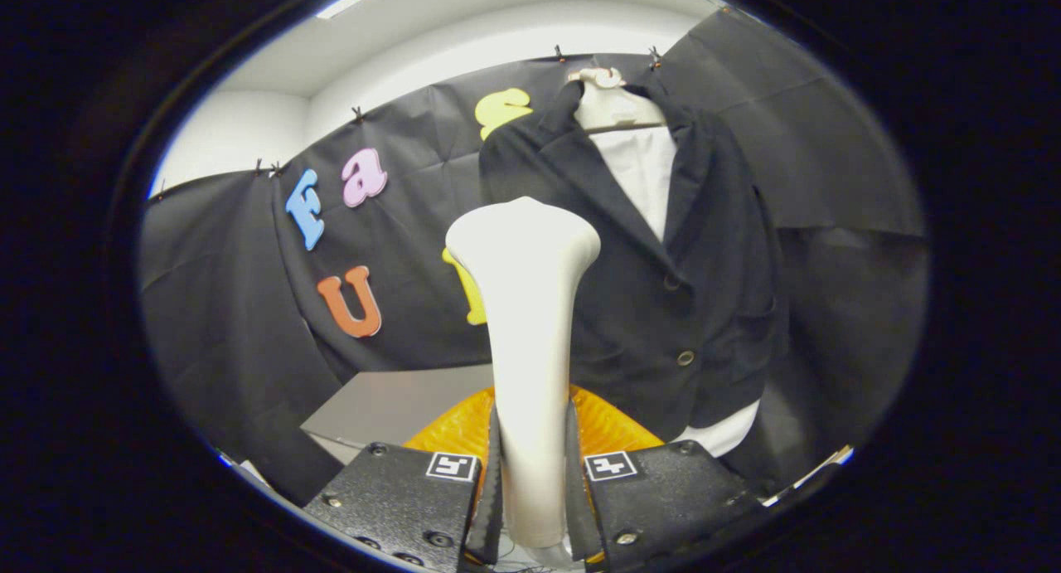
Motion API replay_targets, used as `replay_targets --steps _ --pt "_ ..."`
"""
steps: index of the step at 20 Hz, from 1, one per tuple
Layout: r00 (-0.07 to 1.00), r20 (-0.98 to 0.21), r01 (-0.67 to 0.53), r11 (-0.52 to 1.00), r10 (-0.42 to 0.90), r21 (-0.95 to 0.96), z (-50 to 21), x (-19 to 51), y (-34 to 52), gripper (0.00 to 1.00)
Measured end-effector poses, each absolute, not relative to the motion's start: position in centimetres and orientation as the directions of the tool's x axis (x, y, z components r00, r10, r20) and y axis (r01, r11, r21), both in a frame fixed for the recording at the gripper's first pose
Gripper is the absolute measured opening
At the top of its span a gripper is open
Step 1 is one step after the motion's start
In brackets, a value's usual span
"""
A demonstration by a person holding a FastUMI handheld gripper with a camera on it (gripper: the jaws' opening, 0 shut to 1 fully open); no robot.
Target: Iron the clothes twice with a garment steamer, once on the left side and once on the right side.
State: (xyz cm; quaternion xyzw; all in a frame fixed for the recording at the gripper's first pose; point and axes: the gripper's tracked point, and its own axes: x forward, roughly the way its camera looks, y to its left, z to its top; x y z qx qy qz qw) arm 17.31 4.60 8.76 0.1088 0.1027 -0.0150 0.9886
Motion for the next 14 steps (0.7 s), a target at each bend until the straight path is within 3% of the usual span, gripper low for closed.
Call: replay_targets --steps 8,14 --pt "0.996 0.092 0.009 0.995 -0.018 0.100 19.5 22.8 -1.2 0.34" --pt "0.971 0.239 0.010 0.998 -0.025 0.066 24.1 27.1 -2.5 0.34"
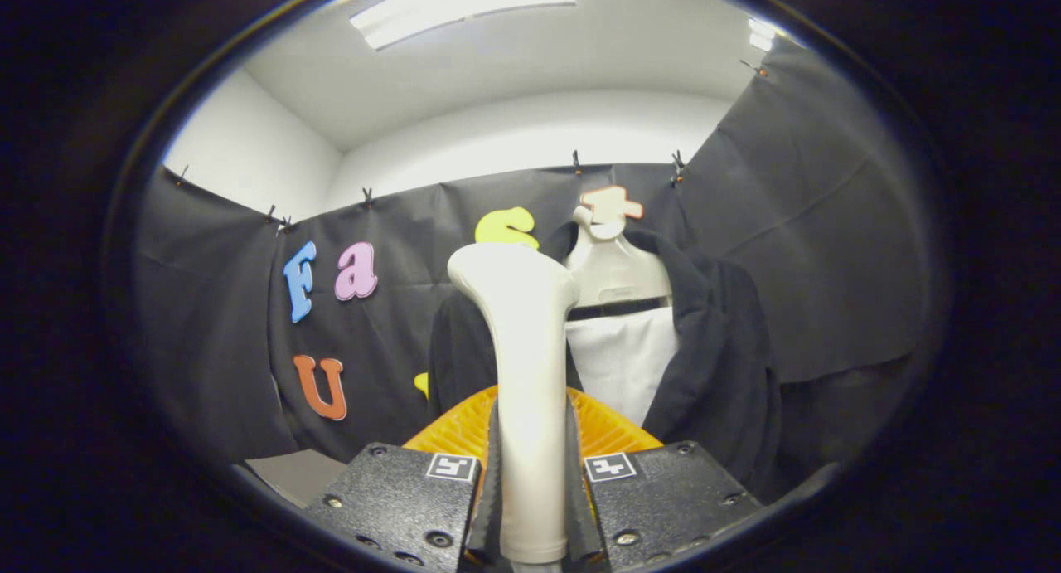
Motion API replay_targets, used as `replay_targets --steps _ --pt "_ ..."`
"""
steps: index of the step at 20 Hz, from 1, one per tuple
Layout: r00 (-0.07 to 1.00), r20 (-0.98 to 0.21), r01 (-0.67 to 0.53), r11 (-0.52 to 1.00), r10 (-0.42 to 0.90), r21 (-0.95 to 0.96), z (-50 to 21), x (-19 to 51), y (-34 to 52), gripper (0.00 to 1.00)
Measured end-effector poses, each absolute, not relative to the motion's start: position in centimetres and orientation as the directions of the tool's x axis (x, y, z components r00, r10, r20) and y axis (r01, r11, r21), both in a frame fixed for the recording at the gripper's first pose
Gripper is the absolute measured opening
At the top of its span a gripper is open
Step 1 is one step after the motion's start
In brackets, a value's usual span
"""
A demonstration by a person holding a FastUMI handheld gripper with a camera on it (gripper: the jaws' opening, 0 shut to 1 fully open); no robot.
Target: Iron the clothes twice with a garment steamer, once on the left side and once on the right side.
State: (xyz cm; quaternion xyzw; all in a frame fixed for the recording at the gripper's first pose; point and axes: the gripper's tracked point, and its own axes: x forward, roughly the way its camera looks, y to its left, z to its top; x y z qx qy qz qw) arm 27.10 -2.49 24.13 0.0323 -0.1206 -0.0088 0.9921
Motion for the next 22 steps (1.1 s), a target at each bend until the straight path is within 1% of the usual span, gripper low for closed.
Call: replay_targets --steps 3,6,10,14,20,22 --pt "0.955 0.293 0.026 0.999 -0.036 0.038 25.8 27.9 -2.0 0.34" --pt "0.944 0.319 0.095 0.995 -0.088 -0.007 25.8 28.6 -2.0 0.34" --pt "0.952 0.279 0.137 0.990 -0.125 -0.022 24.3 28.9 -2.0 0.34" --pt "0.959 0.239 0.158 0.987 -0.152 -0.005 21.5 28.2 -1.9 0.34" --pt "0.965 0.158 0.216 0.976 -0.208 -0.037 16.9 27.3 -2.6 0.34" --pt "0.968 0.140 0.213 0.977 -0.207 -0.030 15.6 26.7 -2.7 0.34"
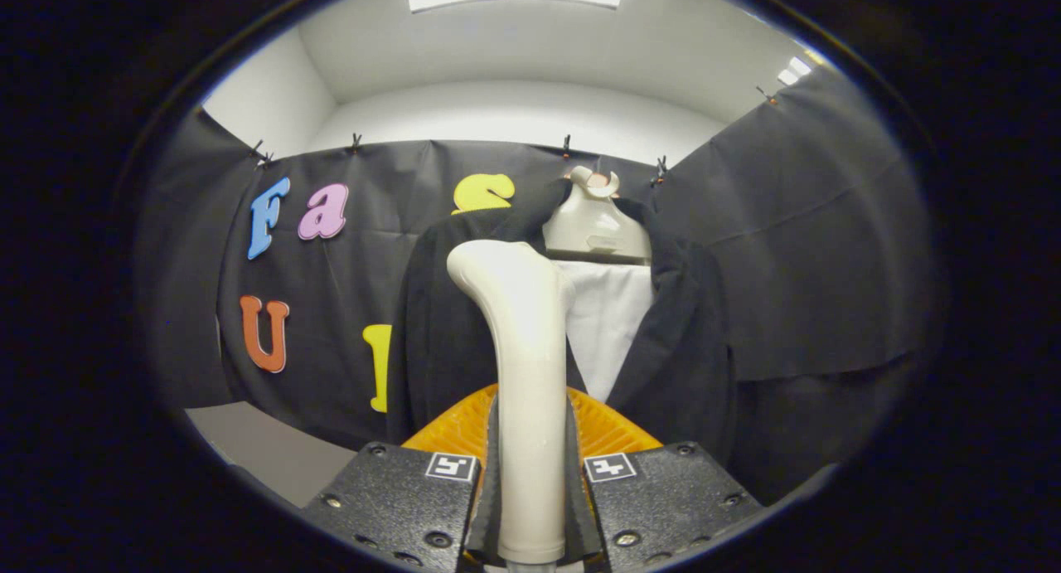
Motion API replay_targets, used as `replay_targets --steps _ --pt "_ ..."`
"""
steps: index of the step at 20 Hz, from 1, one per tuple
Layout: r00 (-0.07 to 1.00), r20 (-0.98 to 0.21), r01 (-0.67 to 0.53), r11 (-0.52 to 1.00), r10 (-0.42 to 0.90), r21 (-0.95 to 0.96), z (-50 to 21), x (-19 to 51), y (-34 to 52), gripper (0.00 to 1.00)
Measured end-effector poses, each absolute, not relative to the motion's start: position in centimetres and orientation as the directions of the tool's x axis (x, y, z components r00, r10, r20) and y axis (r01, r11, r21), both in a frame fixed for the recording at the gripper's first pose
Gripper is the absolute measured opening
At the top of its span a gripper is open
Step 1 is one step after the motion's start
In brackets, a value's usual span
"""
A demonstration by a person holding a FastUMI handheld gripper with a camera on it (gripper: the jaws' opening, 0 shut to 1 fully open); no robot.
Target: Iron the clothes twice with a garment steamer, once on the left side and once on the right side.
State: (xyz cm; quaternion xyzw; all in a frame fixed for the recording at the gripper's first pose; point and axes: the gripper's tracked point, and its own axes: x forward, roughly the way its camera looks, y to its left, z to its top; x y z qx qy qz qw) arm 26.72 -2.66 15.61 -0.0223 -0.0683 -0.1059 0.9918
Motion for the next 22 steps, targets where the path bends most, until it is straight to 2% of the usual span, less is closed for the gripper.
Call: replay_targets --steps 22 --pt "0.975 -0.088 0.198 0.977 -0.204 -0.072 4.3 24.4 -3.1 0.34"
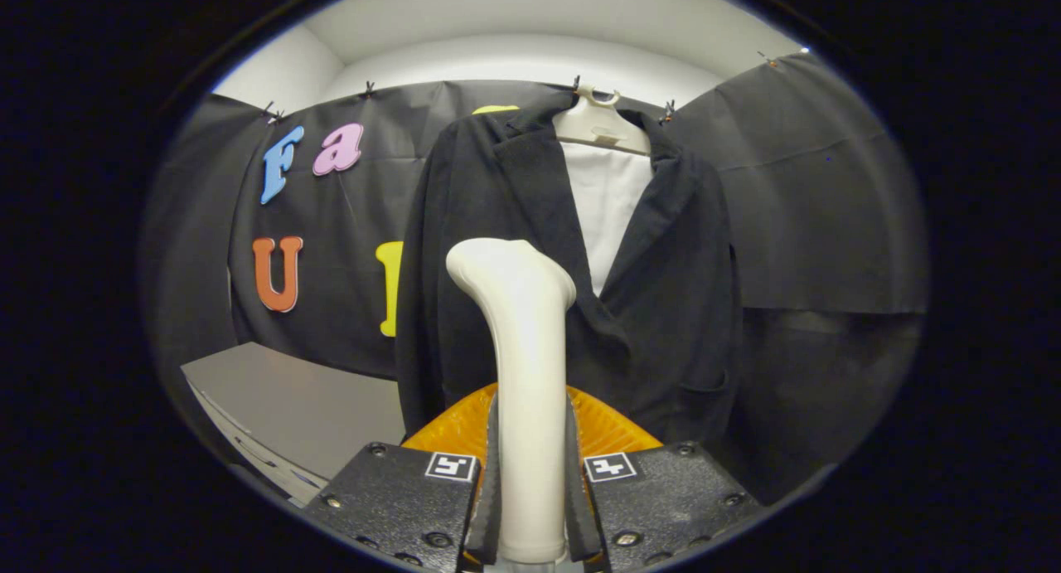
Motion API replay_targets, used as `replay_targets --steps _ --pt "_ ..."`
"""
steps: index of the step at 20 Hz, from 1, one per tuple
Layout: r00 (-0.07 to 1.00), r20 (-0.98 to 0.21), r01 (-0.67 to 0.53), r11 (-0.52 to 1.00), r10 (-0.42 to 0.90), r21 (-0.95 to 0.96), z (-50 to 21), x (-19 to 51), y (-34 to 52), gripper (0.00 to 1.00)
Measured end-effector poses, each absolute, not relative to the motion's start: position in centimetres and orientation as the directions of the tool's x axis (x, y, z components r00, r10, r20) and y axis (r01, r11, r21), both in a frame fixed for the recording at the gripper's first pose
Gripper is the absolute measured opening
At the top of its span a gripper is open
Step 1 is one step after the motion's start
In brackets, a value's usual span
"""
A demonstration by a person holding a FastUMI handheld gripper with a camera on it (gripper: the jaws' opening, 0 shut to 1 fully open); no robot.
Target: Iron the clothes twice with a garment steamer, once on the left side and once on the right side.
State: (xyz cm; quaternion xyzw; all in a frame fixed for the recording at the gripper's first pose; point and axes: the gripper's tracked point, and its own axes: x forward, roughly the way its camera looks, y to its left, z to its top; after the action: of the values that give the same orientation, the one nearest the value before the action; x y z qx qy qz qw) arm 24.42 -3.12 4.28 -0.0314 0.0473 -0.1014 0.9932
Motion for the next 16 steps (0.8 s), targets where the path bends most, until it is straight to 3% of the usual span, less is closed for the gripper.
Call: replay_targets --steps 16 --pt "0.917 -0.315 0.227 0.969 -0.245 -0.094 -6.2 22.2 -4.8 0.34"
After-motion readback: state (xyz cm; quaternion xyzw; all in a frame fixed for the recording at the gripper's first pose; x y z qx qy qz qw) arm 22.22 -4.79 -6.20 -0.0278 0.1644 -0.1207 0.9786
